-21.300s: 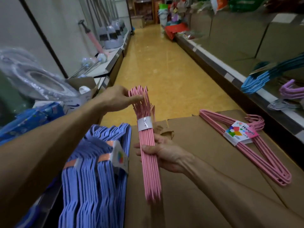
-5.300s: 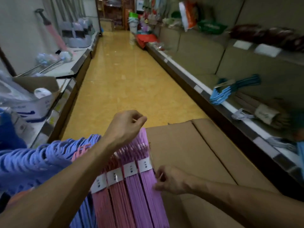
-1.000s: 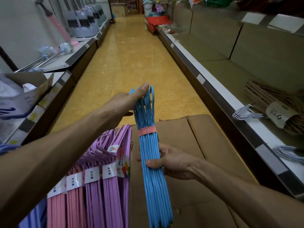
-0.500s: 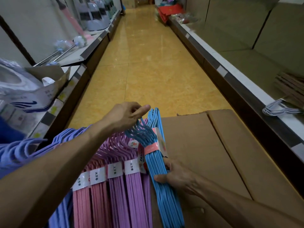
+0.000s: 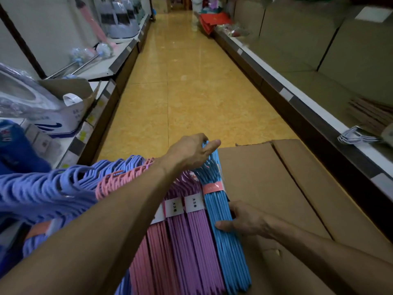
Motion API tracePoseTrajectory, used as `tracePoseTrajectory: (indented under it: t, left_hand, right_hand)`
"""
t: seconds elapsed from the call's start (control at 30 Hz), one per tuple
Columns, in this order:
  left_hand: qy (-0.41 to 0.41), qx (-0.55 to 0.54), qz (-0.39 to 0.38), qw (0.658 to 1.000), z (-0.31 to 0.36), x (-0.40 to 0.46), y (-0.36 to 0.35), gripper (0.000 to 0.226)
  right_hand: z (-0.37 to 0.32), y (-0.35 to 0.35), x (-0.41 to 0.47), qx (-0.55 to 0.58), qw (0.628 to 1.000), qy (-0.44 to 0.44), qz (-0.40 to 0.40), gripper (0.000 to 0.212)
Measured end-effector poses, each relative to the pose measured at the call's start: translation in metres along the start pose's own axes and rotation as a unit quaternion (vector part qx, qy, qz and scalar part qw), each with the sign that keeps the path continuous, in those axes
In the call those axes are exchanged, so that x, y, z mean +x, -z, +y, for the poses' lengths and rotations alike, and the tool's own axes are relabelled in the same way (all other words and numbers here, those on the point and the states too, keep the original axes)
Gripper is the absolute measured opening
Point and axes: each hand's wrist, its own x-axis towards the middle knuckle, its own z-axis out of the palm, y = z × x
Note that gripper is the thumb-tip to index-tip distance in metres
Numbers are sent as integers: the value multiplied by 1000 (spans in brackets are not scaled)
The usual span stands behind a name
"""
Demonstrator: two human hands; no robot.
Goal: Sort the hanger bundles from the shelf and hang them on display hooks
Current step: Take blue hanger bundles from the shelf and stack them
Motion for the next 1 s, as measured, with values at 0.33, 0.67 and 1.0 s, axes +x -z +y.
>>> tracePoseTrajectory:
  t: [0.33,0.67,1.0]
  left_hand:
    - [-102,-59,79,990,23,-9,13,47]
    - [-153,-196,64,966,98,9,-2,33]
    - [-234,-277,-13,932,207,16,-48,18]
  right_hand:
    - [-26,50,-56,-293,954,-44,42,58]
    - [10,98,-111,-273,956,-17,103,36]
    - [91,147,-202,-67,953,24,294,10]
